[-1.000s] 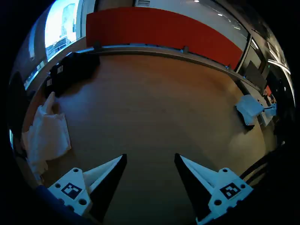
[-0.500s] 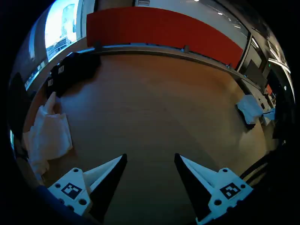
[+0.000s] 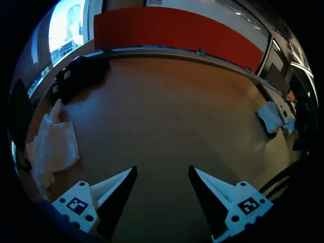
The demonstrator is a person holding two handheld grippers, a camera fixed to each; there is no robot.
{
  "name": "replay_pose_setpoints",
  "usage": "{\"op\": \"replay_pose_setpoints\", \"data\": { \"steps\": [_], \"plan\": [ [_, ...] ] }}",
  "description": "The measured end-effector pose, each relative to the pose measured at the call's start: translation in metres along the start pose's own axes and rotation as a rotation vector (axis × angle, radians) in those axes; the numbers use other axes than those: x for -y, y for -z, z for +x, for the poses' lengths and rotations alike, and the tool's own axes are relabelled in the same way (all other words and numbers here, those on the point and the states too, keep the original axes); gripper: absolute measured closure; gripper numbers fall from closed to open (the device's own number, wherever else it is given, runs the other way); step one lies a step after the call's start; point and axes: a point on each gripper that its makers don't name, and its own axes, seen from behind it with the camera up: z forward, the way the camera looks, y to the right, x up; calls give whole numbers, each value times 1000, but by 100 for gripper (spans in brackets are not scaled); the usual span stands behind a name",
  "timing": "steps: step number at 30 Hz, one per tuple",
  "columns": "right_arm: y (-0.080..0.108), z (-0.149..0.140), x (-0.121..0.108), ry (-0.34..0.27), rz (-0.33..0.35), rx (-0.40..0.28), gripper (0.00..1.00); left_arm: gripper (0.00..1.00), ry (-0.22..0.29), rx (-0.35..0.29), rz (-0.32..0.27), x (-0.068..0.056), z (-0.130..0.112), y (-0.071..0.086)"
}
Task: Fold towel
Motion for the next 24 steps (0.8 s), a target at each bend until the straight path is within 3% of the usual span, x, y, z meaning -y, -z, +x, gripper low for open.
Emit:
{"op": "replay_pose_setpoints", "data": {
  "steps": [9, 24],
  "plan": [
    [-9, -5, -2, -12, -10, 23, 95, 6, 8, 4, 3, 0, 0, -2],
    [-9, -3, -1, -47, -19, 1, 95, 6, 6, 2, 3, 0, 3, -3]
  ]
}}
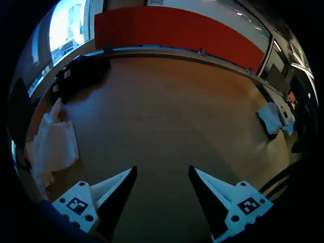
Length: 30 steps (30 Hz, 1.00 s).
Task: Fold towel
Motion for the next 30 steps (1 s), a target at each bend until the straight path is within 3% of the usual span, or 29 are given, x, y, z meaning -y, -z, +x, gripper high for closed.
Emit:
{"op": "replay_pose_setpoints", "data": {
  "steps": [6, 10, 14, 23, 30],
  "plan": [
    [3, 1, 0, -21, -7, -17, 93, 6, -2, 0, 0, 1, 0, 0],
    [5, 1, -1, -31, -18, -28, 84, 6, 3, -4, -2, 1, 1, 0],
    [9, 2, -3, -40, -34, -43, 55, 6, 10, -8, -3, 1, 1, 1],
    [16, 5, 4, -48, -34, -75, 3, 6, 13, -15, -10, 0, 3, 2],
    [22, 10, 8, -53, -39, -96, 0, 6, 13, -20, -15, 0, 4, 3]
  ]
}}
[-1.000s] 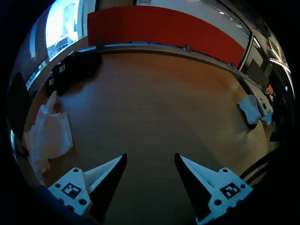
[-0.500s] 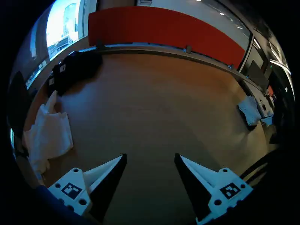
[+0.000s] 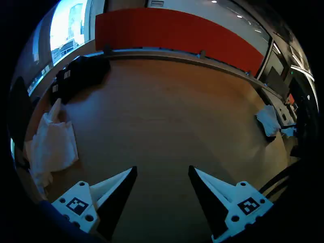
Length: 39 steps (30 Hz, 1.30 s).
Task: Fold towel
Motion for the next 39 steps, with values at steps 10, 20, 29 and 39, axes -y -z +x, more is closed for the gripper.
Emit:
{"op": "replay_pose_setpoints", "data": {
  "steps": [10, 20, 29, 39],
  "plan": [
    [15, 12, 16, -27, 27, -48, 0, 6, 3, -11, 1, 3, 3, 2],
    [40, 48, 35, -39, 33, -172, 0, 6, 5, -26, 0, 5, 7, 5],
    [68, 101, 46, -104, 30, -388, 0, 6, 5, -41, 0, 5, 13, 7],
    [88, 136, 44, -165, 6, -564, 0, 6, 3, -54, 7, 7, 16, 8]
  ]
}}
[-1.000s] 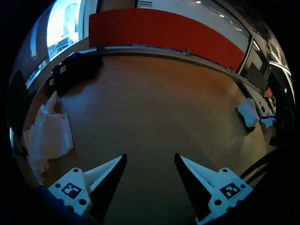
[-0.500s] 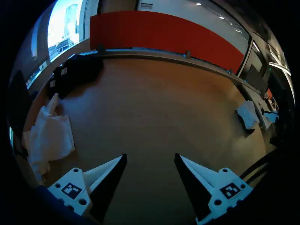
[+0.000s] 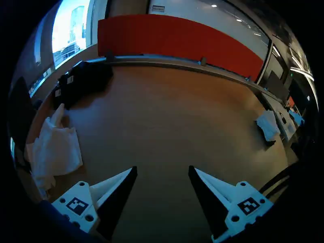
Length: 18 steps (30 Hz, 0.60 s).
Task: Fold towel
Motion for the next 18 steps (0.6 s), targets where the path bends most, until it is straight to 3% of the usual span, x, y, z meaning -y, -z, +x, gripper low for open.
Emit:
{"op": "replay_pose_setpoints", "data": {
  "steps": [12, 18],
  "plan": [
    [2, 25, 11, -5, -3, -83, 0, 6, -4, -63, 20, 7, 20, 1],
    [5, 43, 22, -8, -2, -135, 0, 6, 1, -167, 38, 12, 52, 5]
  ]
}}
